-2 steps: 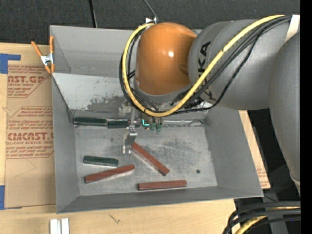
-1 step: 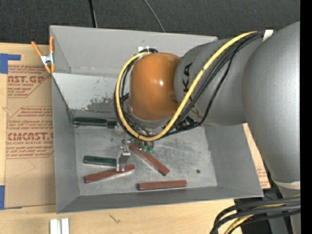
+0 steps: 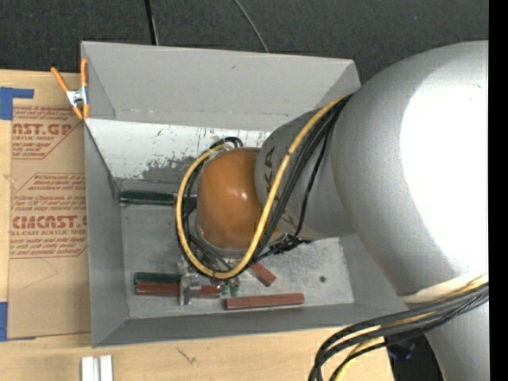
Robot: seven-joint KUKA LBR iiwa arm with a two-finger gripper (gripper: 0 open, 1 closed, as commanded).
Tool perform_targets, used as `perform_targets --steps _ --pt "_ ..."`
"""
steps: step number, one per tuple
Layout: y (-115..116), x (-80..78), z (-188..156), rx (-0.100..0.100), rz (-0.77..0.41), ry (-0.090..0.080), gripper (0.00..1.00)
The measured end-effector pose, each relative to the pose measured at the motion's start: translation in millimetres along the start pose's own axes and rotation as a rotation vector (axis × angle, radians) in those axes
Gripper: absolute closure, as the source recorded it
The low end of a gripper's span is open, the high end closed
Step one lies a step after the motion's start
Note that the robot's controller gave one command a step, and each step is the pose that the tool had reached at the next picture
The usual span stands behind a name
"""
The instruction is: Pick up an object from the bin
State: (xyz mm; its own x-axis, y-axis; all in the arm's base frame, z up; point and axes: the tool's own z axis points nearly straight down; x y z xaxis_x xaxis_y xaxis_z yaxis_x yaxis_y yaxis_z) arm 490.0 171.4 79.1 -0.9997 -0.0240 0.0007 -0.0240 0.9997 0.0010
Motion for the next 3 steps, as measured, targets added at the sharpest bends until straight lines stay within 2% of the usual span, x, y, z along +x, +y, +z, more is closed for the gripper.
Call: perform_targets --steps 1,2,3 --pt "0 0.0 0 0.0 0.0 0.0 1.0" --pt "4 -4.3 -22 0.001 0.008 0.003 1.0" --pt "-4 -46.3 -147 0.0 -0.025 -0.002 1.0"
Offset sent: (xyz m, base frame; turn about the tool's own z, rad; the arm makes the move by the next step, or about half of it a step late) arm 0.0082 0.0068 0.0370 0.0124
